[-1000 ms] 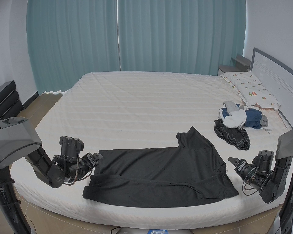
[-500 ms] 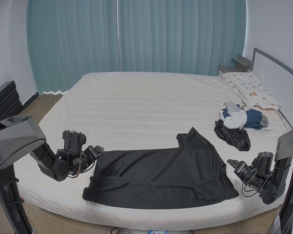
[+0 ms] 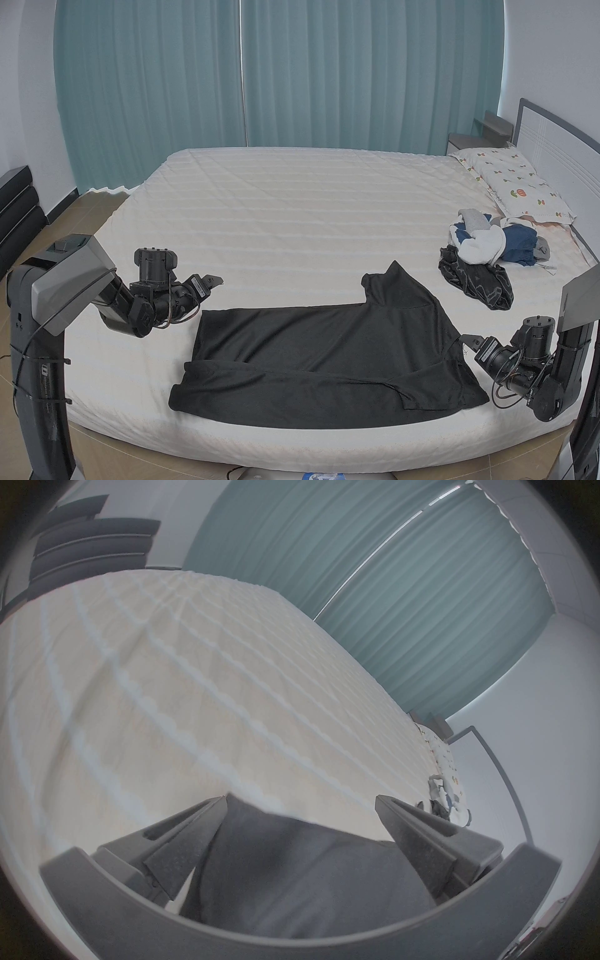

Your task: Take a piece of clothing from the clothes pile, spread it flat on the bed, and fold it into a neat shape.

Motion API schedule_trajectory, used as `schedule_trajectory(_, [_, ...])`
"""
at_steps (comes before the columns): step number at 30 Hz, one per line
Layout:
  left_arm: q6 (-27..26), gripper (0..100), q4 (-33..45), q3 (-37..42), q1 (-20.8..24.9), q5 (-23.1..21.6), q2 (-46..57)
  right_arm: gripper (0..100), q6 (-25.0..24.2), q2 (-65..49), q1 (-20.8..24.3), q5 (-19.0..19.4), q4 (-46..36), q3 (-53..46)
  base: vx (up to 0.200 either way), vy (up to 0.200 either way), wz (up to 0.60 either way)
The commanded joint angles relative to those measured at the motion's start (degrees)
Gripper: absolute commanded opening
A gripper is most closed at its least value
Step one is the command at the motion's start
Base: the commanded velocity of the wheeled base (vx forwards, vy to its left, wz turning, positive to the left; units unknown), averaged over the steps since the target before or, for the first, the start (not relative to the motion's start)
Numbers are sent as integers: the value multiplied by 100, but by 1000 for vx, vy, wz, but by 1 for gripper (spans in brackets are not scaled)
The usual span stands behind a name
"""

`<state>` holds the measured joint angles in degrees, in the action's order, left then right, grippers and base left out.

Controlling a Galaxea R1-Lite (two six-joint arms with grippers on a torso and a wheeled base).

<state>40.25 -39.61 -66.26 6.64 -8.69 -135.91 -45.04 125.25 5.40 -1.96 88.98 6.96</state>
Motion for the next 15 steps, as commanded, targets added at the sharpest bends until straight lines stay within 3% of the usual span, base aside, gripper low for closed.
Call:
schedule_trajectory(1, [-518,100,366,-1109,-295,-238,-1042,100,-4,105,75,12,58,-11,0,0,0])
schedule_trajectory(10, [-554,100,322,-1276,-295,-704,-1236,100,4,404,102,20,67,42,0,0,0])
schedule_trajectory(15, [-554,100,304,-1329,-286,-748,-1245,100,4,404,102,20,67,60,0,0,0])
